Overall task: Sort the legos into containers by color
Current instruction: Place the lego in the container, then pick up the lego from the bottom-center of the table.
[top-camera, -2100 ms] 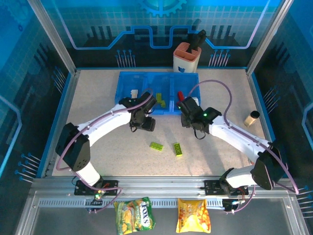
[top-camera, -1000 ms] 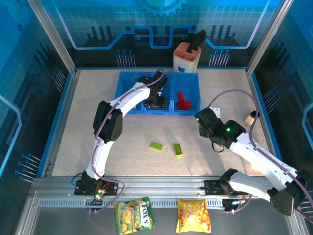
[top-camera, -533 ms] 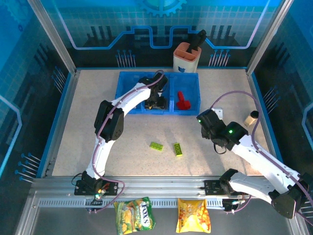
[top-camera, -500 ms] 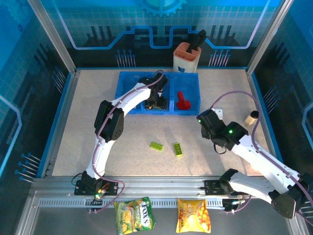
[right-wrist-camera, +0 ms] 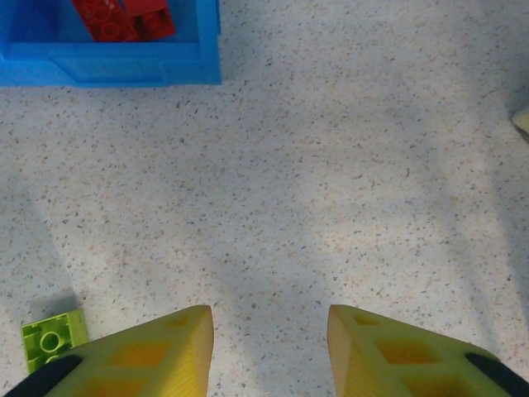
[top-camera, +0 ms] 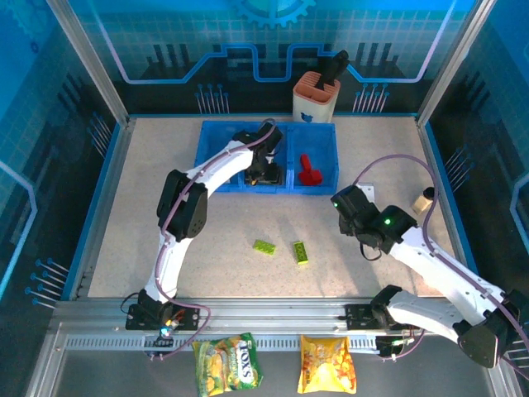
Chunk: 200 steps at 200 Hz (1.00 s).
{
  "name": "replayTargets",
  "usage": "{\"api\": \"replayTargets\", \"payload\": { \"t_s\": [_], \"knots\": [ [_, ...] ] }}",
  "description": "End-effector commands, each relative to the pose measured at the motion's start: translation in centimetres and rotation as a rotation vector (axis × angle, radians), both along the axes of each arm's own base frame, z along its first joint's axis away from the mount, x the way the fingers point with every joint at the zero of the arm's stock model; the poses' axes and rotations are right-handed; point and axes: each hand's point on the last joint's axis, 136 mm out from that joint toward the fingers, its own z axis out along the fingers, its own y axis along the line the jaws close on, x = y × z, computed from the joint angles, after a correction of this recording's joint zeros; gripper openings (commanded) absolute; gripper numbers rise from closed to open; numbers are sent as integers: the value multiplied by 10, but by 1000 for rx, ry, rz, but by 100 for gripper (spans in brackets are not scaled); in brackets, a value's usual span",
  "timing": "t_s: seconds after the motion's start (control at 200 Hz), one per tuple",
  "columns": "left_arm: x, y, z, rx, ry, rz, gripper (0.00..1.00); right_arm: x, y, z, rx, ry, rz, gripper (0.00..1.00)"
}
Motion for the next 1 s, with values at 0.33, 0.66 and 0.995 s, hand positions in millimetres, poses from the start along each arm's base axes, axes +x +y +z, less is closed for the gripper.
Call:
{"api": "replayTargets", "payload": {
  "t_s": [0.33,0.66,0.995],
  "knots": [
    [-32,17,48,-56,-54,5,72,12,39,-18,63,67,54,42],
    [-55,46,62,-61,-87,37,72,15,88,-36,34,118,138,42],
    [-76,89,61,-57,-93,103,72,9,133,-71,28,186,195,41]
  ]
}}
